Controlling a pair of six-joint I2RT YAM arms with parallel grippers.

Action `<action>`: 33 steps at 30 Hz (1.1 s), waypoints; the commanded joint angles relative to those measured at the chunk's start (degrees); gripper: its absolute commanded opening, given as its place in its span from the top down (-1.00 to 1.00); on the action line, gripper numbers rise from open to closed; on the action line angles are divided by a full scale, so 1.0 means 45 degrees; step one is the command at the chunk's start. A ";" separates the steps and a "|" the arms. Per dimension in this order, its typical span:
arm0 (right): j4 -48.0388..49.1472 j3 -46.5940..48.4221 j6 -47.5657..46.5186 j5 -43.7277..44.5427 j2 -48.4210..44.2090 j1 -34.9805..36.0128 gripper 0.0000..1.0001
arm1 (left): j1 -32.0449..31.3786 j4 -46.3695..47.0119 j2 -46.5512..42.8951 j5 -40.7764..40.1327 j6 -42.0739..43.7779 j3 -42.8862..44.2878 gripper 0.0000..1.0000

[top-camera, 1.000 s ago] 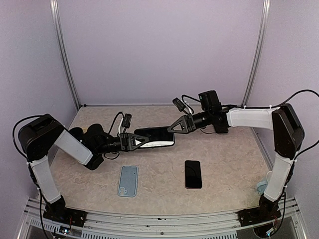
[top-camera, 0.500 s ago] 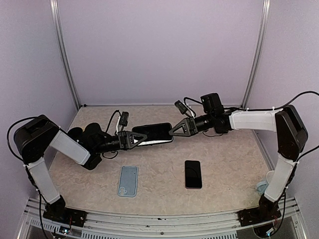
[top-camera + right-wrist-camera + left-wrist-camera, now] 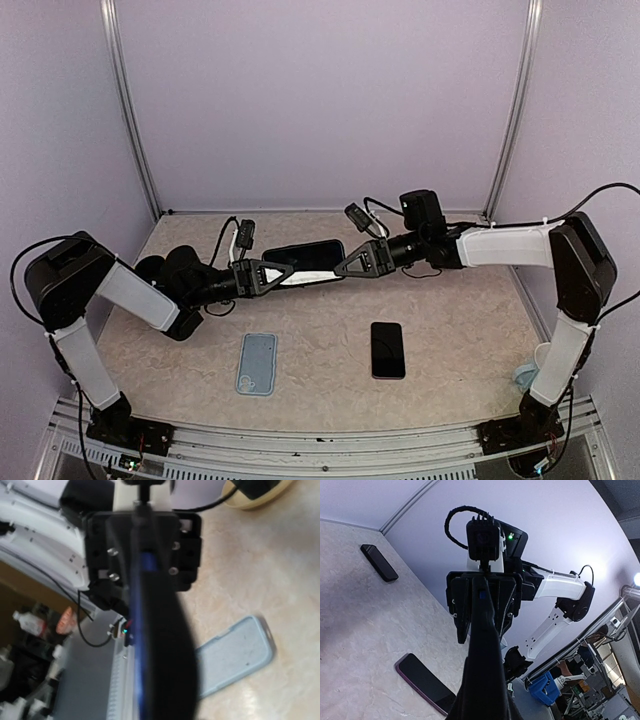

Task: Put the phone into the phone case
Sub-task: Press the corner of the phone case at the bottom right corner of the phone case.

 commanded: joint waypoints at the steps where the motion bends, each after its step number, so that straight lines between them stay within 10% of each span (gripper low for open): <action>1: 0.0708 -0.0041 0.0434 -0.0498 -0.0002 0.0144 0.59 | 0.0089 0.1261 -0.0331 0.0051 -0.0052 -0.0016 1.00; 4: 0.0194 0.0194 0.0109 -0.0099 0.0098 0.0180 1.00 | 0.0123 0.1172 -0.0329 0.0006 -0.0034 -0.0046 1.00; 10: -0.2304 0.0966 -0.1644 0.1962 0.0001 0.0327 1.00 | 0.0206 0.0502 -0.0348 -0.0253 0.0131 -0.0027 0.64; 18: -0.3471 0.1456 -0.2546 0.3289 -0.0129 0.0490 0.96 | 0.0206 0.0257 -0.0299 -0.0347 0.0186 0.0015 1.00; 29: -0.5242 0.1085 -0.7079 0.7740 -0.1864 0.0570 -0.97 | 0.0196 -0.0776 -0.0407 -0.0501 0.0035 0.0148 1.00; 33: -0.3734 -0.0464 -0.9690 0.9195 -0.3448 0.1088 -0.99 | 0.0112 -0.1499 -0.0403 -0.0567 0.0011 0.0369 1.00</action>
